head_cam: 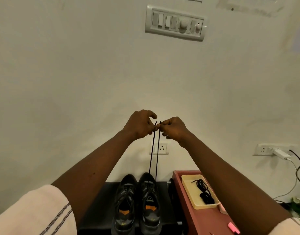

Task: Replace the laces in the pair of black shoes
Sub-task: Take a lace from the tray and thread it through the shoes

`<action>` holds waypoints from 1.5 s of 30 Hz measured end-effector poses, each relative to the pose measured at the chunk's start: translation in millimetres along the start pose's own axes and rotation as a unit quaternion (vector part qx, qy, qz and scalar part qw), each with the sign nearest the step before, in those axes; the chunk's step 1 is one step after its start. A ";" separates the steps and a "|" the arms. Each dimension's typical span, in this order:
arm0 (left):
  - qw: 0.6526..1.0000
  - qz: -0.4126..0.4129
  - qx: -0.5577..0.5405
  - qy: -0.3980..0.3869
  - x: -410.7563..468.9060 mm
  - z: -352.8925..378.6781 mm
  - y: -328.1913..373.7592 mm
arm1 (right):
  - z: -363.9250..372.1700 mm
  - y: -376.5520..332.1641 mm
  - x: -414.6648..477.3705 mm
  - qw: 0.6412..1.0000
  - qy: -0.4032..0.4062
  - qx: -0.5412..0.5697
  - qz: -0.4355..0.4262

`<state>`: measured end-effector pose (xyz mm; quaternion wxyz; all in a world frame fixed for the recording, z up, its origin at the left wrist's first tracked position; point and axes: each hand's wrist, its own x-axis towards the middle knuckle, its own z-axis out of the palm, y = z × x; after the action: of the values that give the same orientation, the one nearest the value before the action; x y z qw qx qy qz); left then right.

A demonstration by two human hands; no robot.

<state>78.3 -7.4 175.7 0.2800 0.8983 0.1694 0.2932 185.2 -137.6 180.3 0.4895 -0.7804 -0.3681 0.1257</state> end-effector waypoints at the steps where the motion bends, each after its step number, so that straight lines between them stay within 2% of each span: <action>1: 1.000 -0.011 -0.017 0.004 -4.5 3.9 -1.9 | 1.7 5.7 -1.6 1.000 0.006 0.012 0.002; 8: 0.978 -0.111 -0.173 0.029 -57.1 51.8 -47.6 | 25.0 74.8 -23.9 0.992 0.039 0.104 0.052; 15: 0.899 -0.247 -0.361 0.007 -109.0 115.6 -115.0 | 60.4 162.9 -48.0 0.979 -0.015 0.176 0.101; 21: 0.864 -0.316 -0.390 0.031 -132.5 174.8 -158.5 | 109.6 226.7 -51.8 0.923 -0.026 0.337 0.182; 26: 0.856 -0.329 -0.397 0.039 -135.1 214.5 -179.6 | 135.9 264.2 -38.0 0.877 -0.066 0.422 0.217; 29: 0.846 -0.328 -0.420 0.026 -135.0 228.6 -185.2 | 148.8 279.6 -33.9 0.863 -0.072 0.445 0.227; 31: 0.851 -0.318 -0.417 0.017 -133.2 235.3 -188.9 | 156.2 288.3 -29.4 0.856 -0.064 0.452 0.242; 37: 0.896 -0.248 -0.366 -0.026 -113.7 233.7 -200.1 | 160.3 296.0 -11.9 0.848 -0.018 0.464 0.256; 41: 0.904 -0.222 -0.361 -0.051 -110.3 237.4 -207.6 | 158.4 301.1 -10.1 0.867 -0.027 0.431 0.248; 45: 0.906 -0.231 -0.353 -0.023 -107.8 244.1 -211.4 | 160.4 300.2 -9.7 0.890 -0.024 0.396 0.224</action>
<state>117.3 9.5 -162.1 0.6425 0.6830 0.2511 0.2400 224.8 -111.6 -156.9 0.7077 -0.5806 -0.1144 0.3860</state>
